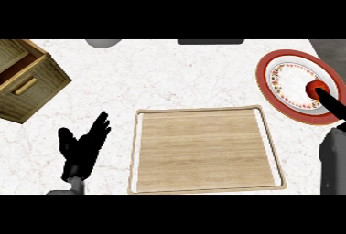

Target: Pick the tomato from the tray and place it in the plate

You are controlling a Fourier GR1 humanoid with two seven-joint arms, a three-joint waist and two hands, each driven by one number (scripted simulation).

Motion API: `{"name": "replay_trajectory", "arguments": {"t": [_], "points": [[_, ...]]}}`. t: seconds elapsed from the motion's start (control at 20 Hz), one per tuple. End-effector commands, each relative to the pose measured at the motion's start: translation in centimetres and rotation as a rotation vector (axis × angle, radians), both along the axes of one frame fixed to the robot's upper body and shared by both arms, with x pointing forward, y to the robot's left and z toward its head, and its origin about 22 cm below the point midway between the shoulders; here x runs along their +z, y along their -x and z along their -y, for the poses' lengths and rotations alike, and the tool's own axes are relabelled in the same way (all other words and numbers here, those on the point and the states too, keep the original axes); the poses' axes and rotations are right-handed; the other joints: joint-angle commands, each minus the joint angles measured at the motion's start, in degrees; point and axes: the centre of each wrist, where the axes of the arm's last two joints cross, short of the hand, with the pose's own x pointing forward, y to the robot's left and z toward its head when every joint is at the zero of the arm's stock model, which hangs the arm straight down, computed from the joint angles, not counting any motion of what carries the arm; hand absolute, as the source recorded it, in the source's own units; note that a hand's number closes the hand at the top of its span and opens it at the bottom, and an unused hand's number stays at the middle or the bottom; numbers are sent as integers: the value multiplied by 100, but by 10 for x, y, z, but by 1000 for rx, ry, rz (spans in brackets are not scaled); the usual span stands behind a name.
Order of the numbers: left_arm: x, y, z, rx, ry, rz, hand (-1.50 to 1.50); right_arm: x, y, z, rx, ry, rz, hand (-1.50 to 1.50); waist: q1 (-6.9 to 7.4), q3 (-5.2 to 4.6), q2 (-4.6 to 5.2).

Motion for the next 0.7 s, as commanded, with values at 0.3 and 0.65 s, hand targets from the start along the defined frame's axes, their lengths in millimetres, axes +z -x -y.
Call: {"name": "replay_trajectory", "arguments": {"t": [0.3, 0.65], "points": [[-8, 13, -11, 7, -25, -32, 0, -35, 73, -55, 134, -10, -67, -150, -11, -25, -4], [7, -7, 10, 5, -29, -12, 0, -15, 90, -80, 124, -22, -138, -150, 12, -23, 14]]}}
